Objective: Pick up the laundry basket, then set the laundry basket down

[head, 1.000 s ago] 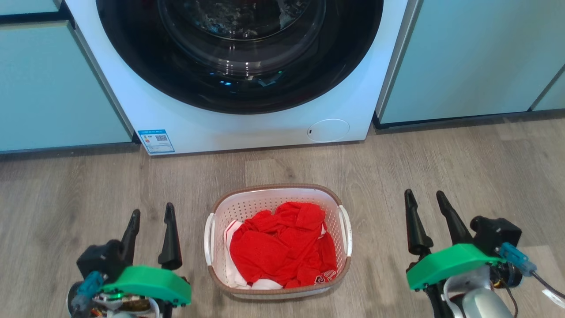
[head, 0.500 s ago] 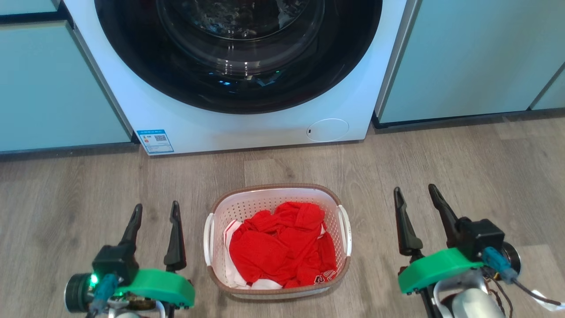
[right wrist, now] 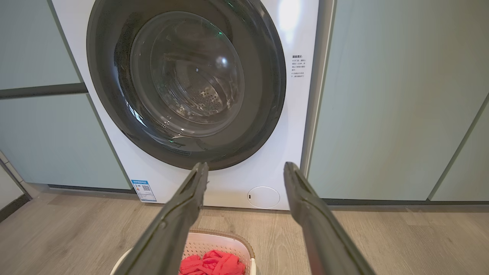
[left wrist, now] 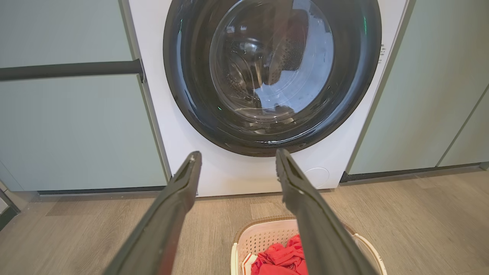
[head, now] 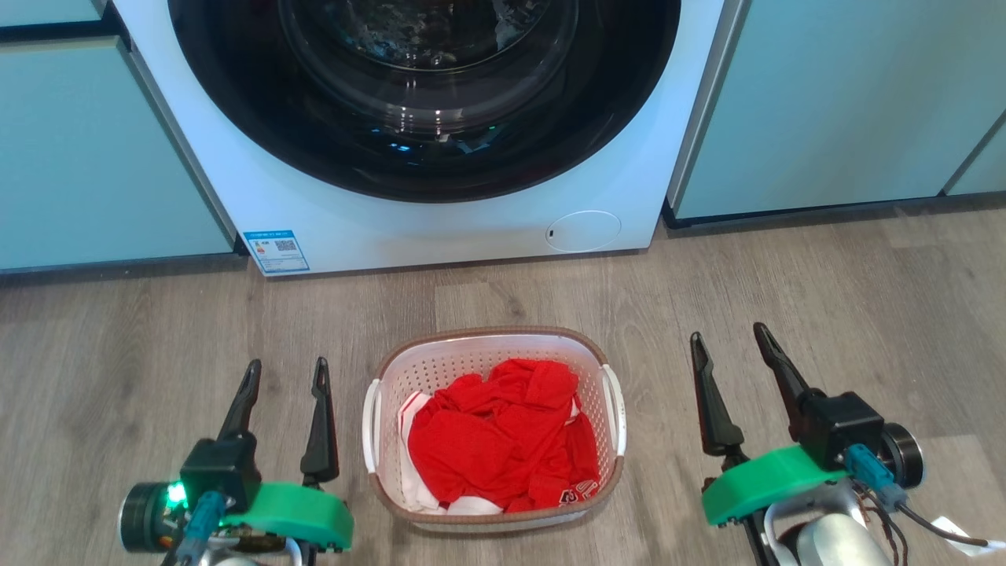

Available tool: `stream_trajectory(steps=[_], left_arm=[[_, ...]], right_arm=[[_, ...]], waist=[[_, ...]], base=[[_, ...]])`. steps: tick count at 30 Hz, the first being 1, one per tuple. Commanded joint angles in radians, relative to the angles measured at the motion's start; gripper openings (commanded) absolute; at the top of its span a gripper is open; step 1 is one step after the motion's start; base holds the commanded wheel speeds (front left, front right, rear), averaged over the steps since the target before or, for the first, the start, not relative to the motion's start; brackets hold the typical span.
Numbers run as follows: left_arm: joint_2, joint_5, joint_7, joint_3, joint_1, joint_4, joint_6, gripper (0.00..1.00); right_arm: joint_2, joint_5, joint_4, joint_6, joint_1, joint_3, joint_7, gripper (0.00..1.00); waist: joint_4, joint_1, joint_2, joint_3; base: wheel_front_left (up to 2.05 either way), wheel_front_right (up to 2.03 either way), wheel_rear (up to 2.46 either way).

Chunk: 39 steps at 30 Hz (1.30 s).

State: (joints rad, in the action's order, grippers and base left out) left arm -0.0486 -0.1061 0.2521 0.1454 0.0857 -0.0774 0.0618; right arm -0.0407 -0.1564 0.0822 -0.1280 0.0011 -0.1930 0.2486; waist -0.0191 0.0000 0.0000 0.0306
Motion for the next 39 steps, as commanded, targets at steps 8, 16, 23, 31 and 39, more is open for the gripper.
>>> stream_trajectory(steps=[8, 16, 23, 31, 39], left_arm=[[-0.002, 0.0, 0.01, -0.032, -0.022, 0.032, 0.006, 1.0], [-0.002, 0.002, 0.01, -0.03, -0.024, 0.033, 0.007, 1.0], [-0.002, 0.004, 0.01, -0.028, -0.027, 0.035, 0.007, 1.0], [-0.002, 0.004, 0.01, -0.022, -0.057, 0.015, -0.004, 1.0], [-0.002, 0.029, 0.01, -0.018, -0.147, -0.07, -0.024, 1.0]], right_arm=[[-0.009, 0.004, -0.033, -0.003, -0.042, -0.021, 0.013, 1.0], [-0.009, 0.004, -0.033, -0.003, -0.044, -0.019, 0.013, 1.0], [-0.009, 0.005, -0.034, -0.003, -0.045, -0.018, 0.013, 1.0], [-0.009, 0.01, -0.022, -0.003, -0.067, -0.015, 0.013, 1.0], [-0.009, 0.014, 0.035, -0.003, -0.137, 0.008, 0.013, 1.0]], waist=[[-0.001, 0.0, 0.0, 0.0], [0.0, 0.0, 0.0, 0.007], [0.0, 0.0, 0.0, 0.016], [0.004, 0.0, 0.0, 0.059], [0.013, 0.0, 0.0, 0.166]], base=[[0.0, 0.0, 0.0], [0.0, 0.0, 0.0], [0.0, 0.0, 0.0], [0.0, 0.0, 0.0], [0.0, 0.0, 0.0]])
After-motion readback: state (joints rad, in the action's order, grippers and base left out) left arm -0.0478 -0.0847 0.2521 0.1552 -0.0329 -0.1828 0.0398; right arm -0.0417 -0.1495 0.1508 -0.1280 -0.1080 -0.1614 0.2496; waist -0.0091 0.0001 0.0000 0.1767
